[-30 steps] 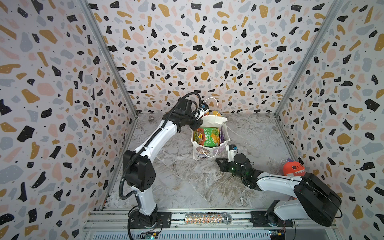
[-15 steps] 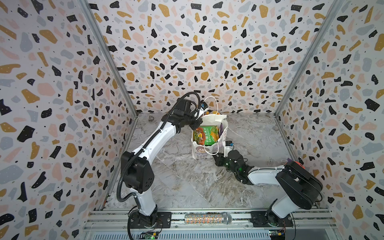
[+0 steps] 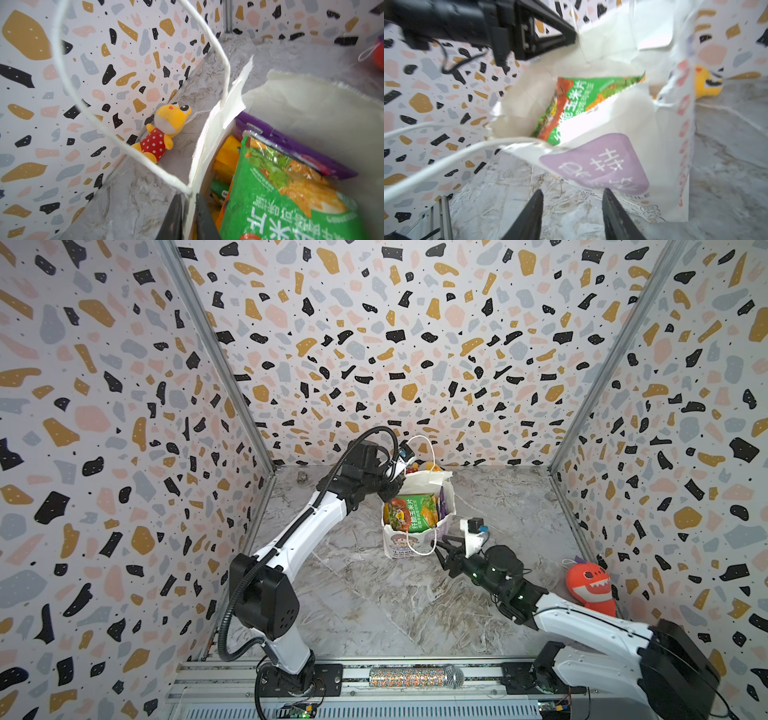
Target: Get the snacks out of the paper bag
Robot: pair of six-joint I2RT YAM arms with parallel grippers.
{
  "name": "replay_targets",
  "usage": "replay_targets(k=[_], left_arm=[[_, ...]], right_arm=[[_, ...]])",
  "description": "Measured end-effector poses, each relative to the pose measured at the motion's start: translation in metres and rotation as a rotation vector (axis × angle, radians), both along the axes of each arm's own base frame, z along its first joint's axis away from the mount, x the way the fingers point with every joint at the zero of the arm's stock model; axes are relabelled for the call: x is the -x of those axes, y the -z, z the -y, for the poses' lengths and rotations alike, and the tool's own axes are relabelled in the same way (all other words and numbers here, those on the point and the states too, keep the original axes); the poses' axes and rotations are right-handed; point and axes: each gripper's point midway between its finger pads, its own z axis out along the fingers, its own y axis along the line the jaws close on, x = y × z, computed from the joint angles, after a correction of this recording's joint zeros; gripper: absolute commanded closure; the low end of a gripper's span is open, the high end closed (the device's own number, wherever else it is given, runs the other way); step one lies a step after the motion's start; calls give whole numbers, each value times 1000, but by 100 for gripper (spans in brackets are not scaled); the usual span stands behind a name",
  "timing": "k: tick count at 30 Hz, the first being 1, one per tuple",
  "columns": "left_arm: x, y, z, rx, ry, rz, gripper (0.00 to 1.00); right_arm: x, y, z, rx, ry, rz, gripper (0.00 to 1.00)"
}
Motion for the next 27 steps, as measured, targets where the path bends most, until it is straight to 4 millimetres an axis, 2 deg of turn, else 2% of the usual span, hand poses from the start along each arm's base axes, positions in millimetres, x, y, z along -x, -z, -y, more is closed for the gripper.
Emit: replay_targets(k=[1,3,5,8,11,14,16,19,22,27], left_arm=[[-2,-5,0,2,5,11,54],[-9,-23,-1,22,20,36,48],[-18,-41,-3,30,41,78,23],[-28,-56,-6,18,66,115,16],[-40,-55,-3,-15,91,108,13],[-55,-42,3,-63,119,76,8],[-62,-26,6,-98,140,41,7],[-62,7,6,-149,167,-39,6],[-61,29,5,-177,179,-93,8],[-59,36,5,-193,198,-106,18]], right_arm=[[5,-4,7,2,4,26,47],[14,-7,20,12,22,68,44],[19,-4,30,36,43,89,43],[21,0,40,72,69,112,42],[20,4,42,106,78,126,41],[19,8,40,134,73,130,40],[18,13,38,154,66,127,40],[17,18,36,171,59,121,39],[18,20,33,173,46,120,39],[18,14,31,155,40,137,39]])
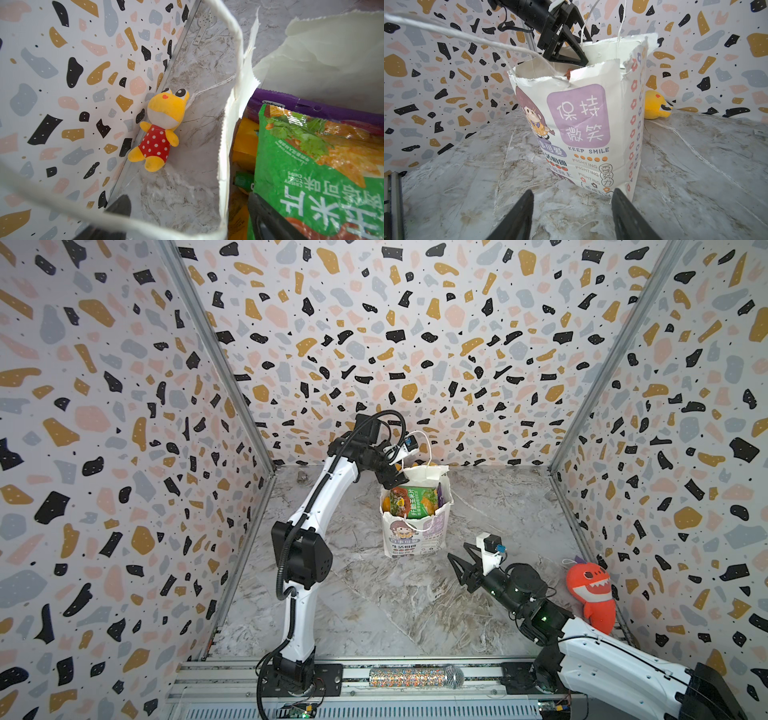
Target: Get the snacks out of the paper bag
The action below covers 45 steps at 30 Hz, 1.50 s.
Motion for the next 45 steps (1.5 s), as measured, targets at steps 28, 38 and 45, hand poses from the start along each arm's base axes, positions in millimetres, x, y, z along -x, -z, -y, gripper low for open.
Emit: replay_targets(k=[28,38,45], left_arm=[[7,20,29,9,83,-29,100],[32,6,30,39,70,-46,100],[50,1,35,33,86,-31,100]], right_arm=[[-5,97,-53,86,-107,-301,51],[-44,146,-91,18,-34,-497,70],[-85,146,-101,-98,88,-486,74]])
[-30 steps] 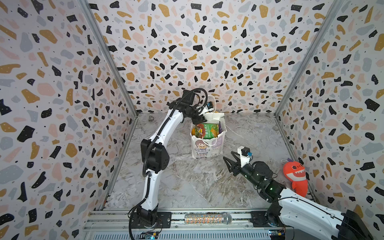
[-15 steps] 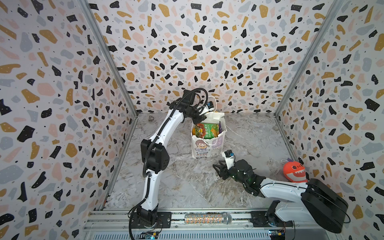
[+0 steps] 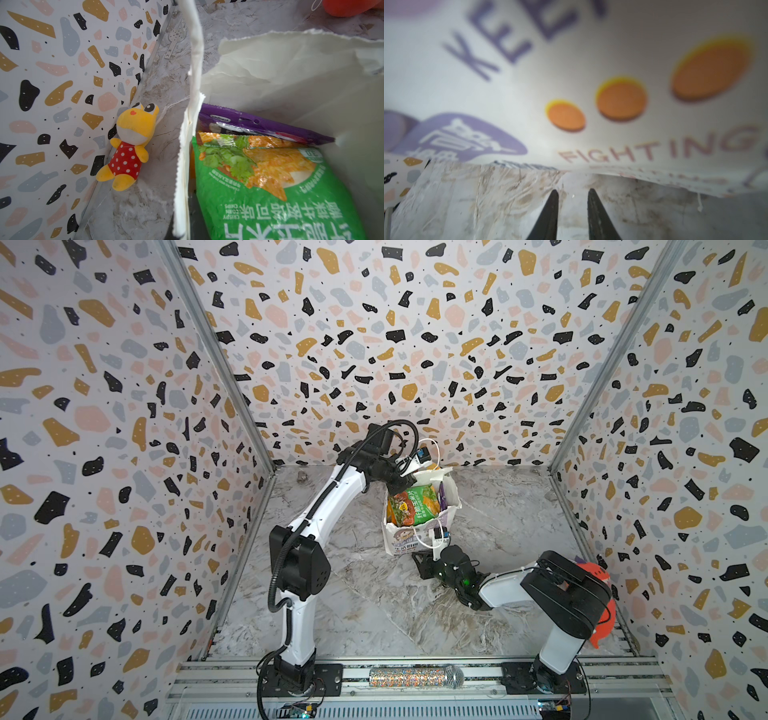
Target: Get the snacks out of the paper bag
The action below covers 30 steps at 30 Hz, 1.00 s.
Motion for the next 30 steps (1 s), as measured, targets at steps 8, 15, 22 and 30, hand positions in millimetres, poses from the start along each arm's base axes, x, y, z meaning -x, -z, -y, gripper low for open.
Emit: replay_targets(k=[8,15,22,30], left_arm=[[2,-13,-6,4,-23,62,100],[16,-11,-3,29,8,94,100],[56,-13,-2,81,72,145,100],[61,-14,1,107,79,173,100]], right_arm=[[-34,5,-2,-32,103,48,71],[1,-29,3,6,20,157,49],[83,-86,6,49,-168,345,34],[146,-74,54,127,-310,407,41]])
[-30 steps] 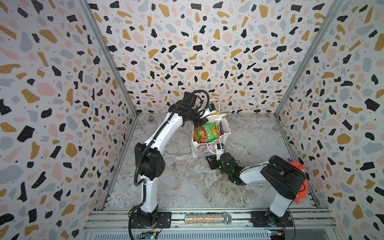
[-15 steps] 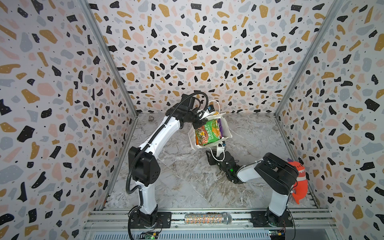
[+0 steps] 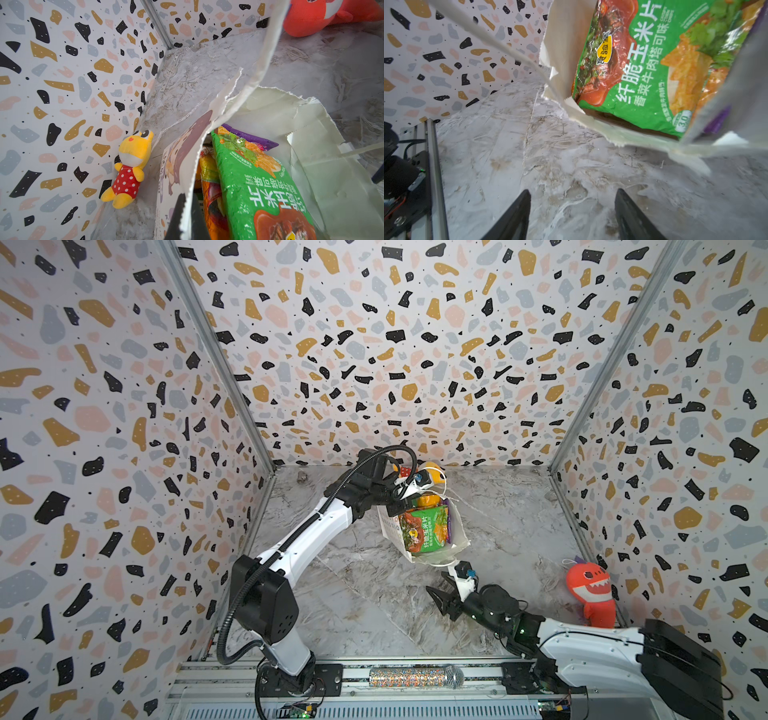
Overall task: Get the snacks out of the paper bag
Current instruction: 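Reach the right gripper into the bag opening toward the green chip bag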
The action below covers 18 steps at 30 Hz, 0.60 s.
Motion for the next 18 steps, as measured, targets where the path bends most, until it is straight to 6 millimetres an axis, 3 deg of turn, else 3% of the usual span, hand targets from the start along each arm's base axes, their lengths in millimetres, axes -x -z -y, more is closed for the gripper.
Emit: replay_targets(k=[5,12,14,16,18], left_arm=[[-8,0,3,11,-12,10,100],[-21,0,8,20,-28,-1,100],[-21,0,7,19,-30,-2,100],[-21,-1,7,19,-29,-1,100],[-20,-1,7,18,-29,-3,100]], right_arm=[[20,-19,15,-26,-48,51,46],[23,-25,36,3,-2,19,49],[18,-54,39,-3,30,33,49],[11,-101,43,-38,77,69,49],[-1,-164,45,-84,125,114,48]])
